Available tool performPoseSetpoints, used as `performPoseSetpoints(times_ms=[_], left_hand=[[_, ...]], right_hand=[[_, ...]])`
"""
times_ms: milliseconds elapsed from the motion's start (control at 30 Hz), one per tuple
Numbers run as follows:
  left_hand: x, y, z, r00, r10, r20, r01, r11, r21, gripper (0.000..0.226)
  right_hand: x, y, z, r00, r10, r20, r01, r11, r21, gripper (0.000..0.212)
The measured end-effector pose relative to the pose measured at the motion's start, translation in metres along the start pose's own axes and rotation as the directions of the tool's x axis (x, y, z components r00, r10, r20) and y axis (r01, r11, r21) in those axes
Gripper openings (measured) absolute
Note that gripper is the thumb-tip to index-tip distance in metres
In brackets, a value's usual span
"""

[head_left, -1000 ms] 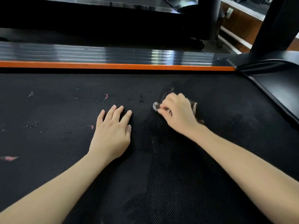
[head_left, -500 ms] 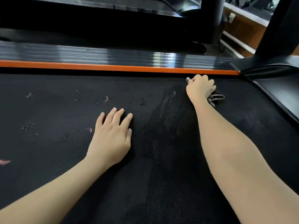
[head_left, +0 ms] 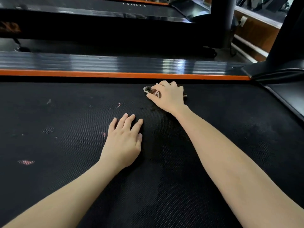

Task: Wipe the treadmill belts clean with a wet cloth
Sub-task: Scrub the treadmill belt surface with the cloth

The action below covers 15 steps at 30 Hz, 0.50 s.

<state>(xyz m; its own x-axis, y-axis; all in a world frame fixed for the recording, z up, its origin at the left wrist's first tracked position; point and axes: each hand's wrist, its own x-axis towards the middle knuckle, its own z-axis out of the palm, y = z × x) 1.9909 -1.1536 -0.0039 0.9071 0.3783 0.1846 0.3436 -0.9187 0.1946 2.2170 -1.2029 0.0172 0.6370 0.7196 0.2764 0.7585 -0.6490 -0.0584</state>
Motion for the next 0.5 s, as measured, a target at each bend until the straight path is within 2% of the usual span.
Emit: performPoseSetpoints(times_ms=[67, 167, 300, 400, 467, 500], left_hand=[[0.0, 0.001, 0.0, 1.0, 0.0, 0.007, 0.0, 1.0, 0.005, 0.072], [-0.001, 0.001, -0.001, 1.0, -0.008, 0.008, 0.008, 1.0, -0.015, 0.071], [-0.001, 0.002, -0.001, 1.0, -0.016, 0.026, 0.016, 0.999, -0.034, 0.057], [-0.001, 0.002, -0.002, 1.0, -0.015, 0.017, 0.015, 0.999, -0.032, 0.06], [-0.002, 0.002, -0.002, 1.0, -0.019, 0.006, 0.02, 0.999, -0.038, 0.058], [-0.002, 0.003, -0.002, 1.0, -0.018, 0.006, 0.018, 0.999, -0.033, 0.054]], right_hand=[[-0.002, -0.009, 0.0, 0.999, 0.05, 0.015, -0.049, 0.998, -0.035, 0.05], [-0.023, -0.022, -0.003, 0.999, 0.029, -0.018, -0.029, 1.0, 0.008, 0.041], [-0.104, -0.021, -0.022, 0.981, -0.136, -0.137, 0.155, 0.978, 0.139, 0.038], [-0.169, -0.009, -0.04, 0.937, -0.317, -0.148, 0.34, 0.925, 0.171, 0.037], [-0.174, 0.006, -0.044, 0.92, -0.364, -0.145, 0.384, 0.911, 0.15, 0.035], [-0.162, 0.012, -0.04, 0.929, -0.336, -0.152, 0.355, 0.927, 0.121, 0.034]])
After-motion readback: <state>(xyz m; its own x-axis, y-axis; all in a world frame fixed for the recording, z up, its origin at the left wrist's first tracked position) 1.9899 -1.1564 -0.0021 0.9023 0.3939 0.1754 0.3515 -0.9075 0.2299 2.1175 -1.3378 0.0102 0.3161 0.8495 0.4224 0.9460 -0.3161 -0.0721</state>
